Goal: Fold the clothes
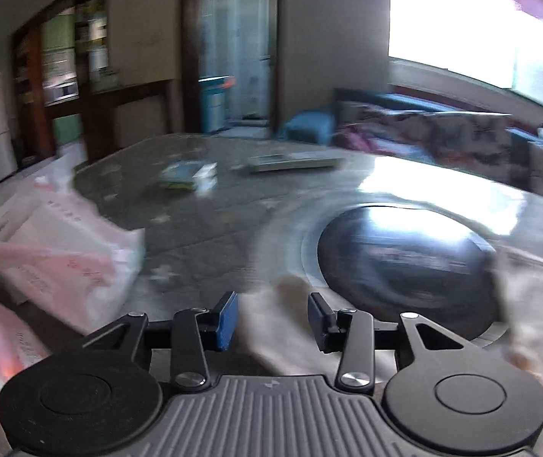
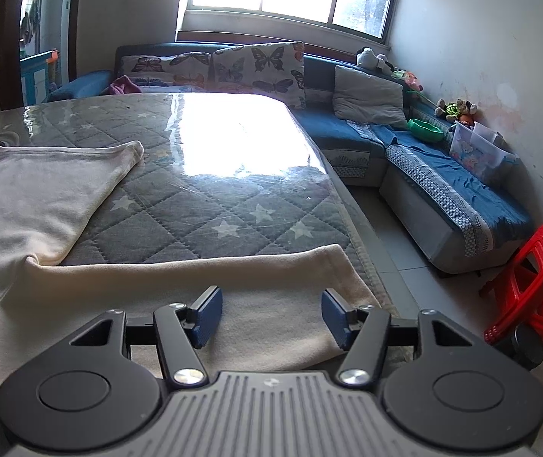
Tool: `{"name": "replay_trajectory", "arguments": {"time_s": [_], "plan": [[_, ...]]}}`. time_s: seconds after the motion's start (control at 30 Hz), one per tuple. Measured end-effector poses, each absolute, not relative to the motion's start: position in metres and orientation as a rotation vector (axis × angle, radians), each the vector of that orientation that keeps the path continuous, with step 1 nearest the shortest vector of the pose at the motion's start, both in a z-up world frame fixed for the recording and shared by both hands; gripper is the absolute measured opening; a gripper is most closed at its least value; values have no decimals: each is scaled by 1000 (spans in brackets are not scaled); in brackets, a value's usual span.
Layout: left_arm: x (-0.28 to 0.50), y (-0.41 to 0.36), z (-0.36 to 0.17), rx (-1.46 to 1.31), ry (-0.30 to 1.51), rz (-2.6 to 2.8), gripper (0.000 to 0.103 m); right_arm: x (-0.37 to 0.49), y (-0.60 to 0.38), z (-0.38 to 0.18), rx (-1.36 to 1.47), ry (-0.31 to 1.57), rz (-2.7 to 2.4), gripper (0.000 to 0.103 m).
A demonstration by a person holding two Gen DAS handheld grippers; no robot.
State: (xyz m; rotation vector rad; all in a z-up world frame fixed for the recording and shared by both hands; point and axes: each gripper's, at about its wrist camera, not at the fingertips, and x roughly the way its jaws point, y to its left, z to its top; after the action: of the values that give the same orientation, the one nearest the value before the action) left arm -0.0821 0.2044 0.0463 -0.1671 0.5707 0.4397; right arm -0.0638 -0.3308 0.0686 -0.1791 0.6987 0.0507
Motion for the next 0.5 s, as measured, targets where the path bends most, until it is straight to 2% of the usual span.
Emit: {"name": "replay_trajectory", "arguments": {"time_s": [0.17,0.27,0.5], "plan": [[-82,155,44,-162,593,192,43,-63,-329,68,-184,697,52,60],[-77,131,37,-135,612,123,39,-63,-329,68,-184,696,54,60],[-72,124,22,-72,615,158,40,-63,-329,68,-180,691,58,61]]}}
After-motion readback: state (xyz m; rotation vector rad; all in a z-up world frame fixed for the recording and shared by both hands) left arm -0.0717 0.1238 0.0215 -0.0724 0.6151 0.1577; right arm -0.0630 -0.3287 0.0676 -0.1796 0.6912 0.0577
